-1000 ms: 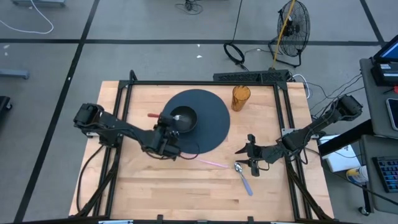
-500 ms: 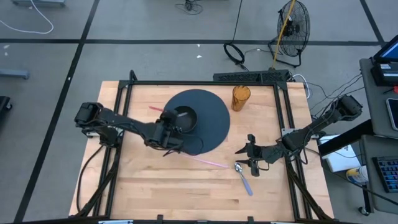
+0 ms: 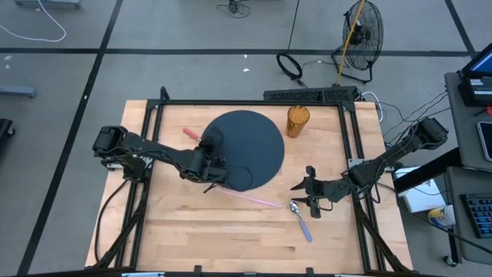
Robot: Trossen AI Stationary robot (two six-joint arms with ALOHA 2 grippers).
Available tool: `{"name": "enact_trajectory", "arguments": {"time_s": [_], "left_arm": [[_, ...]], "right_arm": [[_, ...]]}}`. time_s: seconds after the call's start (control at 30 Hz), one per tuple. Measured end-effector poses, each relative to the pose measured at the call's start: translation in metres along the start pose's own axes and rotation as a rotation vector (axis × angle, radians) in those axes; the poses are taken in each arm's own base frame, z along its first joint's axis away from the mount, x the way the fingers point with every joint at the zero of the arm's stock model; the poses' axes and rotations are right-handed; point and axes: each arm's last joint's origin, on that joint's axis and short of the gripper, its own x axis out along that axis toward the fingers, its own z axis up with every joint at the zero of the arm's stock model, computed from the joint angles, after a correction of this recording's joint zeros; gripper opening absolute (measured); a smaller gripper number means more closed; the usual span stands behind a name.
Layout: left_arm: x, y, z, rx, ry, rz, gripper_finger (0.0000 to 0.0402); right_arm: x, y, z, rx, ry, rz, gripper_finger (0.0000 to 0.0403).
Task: Pick & Place Utensil
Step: Put the pink fork into the black bowl
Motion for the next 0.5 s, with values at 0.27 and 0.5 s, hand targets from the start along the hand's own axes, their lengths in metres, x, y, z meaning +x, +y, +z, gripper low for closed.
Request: {"name": "enact_trajectory", "arguments": {"time_s": [0.27, 0.5], "left_arm": [[0.002, 0.002, 0.0, -0.017, 0.008, 0.018, 0.0009], [0.017, 0.009, -0.004, -0.148, 0.019, -0.064, 0.0011]], "right_arm": [[0.0, 0.0, 0.0, 0.0, 0.0, 0.0, 0.0164], [0.0, 0.0, 0.0, 0.0, 0.0, 0.0, 0.0164]]}}
